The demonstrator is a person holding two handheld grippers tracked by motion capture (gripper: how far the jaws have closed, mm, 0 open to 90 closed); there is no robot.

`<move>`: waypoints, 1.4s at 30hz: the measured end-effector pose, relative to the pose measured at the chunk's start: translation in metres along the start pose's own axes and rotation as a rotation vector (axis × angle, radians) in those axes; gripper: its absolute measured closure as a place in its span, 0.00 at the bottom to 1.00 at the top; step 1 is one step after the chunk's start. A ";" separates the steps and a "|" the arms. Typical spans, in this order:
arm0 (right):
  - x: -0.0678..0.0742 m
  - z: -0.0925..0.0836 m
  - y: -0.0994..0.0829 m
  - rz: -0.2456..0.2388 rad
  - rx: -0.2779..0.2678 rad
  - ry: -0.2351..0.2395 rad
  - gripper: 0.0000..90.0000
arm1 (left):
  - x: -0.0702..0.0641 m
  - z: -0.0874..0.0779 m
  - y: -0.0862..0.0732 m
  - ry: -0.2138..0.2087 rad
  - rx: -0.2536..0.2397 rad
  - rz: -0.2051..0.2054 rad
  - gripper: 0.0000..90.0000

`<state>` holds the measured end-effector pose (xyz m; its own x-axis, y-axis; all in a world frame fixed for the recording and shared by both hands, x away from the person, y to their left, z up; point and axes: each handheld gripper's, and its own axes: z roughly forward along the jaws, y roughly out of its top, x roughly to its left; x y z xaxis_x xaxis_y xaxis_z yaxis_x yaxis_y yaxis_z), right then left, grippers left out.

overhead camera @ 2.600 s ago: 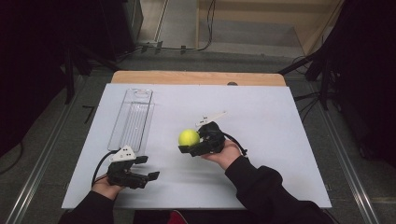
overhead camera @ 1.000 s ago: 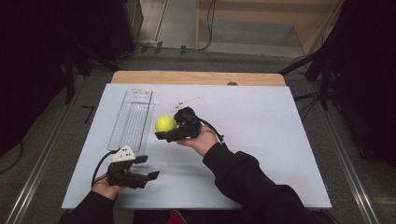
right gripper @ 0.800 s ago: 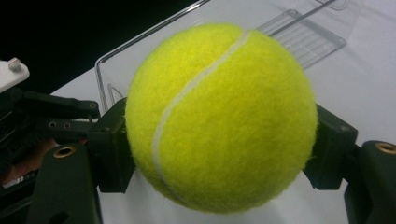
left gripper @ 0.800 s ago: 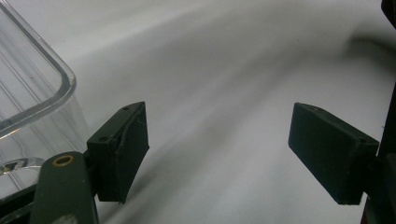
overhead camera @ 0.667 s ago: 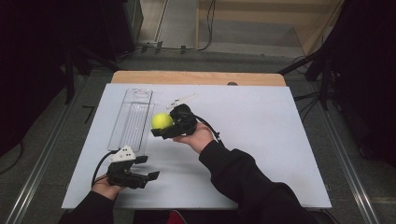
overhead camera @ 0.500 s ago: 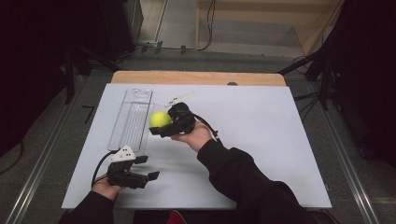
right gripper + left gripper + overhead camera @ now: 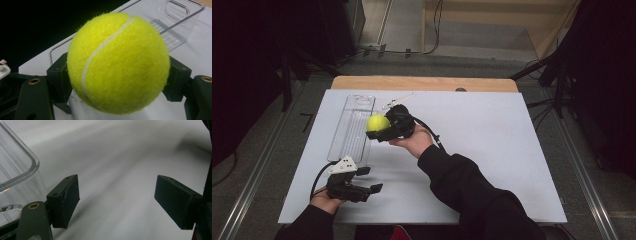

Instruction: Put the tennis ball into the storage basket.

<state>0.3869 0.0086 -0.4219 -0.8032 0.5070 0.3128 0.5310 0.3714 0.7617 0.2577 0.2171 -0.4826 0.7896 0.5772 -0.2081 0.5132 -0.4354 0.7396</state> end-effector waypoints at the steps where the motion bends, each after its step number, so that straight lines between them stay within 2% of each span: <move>1: -0.001 0.001 0.001 -0.004 -0.005 0.001 0.26 | 0.000 0.000 0.000 0.001 -0.001 0.000 0.23; 9: 0.001 0.010 0.008 -0.005 -0.007 0.004 0.26 | 0.000 0.000 0.000 0.001 0.000 -0.001 0.23; 21: 0.008 0.025 0.020 -0.043 0.008 0.007 0.26 | 0.000 0.000 0.000 -0.006 0.004 0.001 0.23; 29: 0.010 0.032 0.027 -0.012 -0.003 0.018 0.26 | 0.001 0.000 -0.001 0.001 0.007 -0.004 0.23; 42: 0.014 0.053 0.037 0.002 0.005 0.028 0.26 | 0.000 0.000 -0.001 -0.004 0.007 -0.003 0.23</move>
<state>0.4101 0.0703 -0.4190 -0.8093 0.4860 0.3300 0.5339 0.3741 0.7583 0.2575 0.2176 -0.4833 0.7890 0.5762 -0.2130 0.5183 -0.4382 0.7344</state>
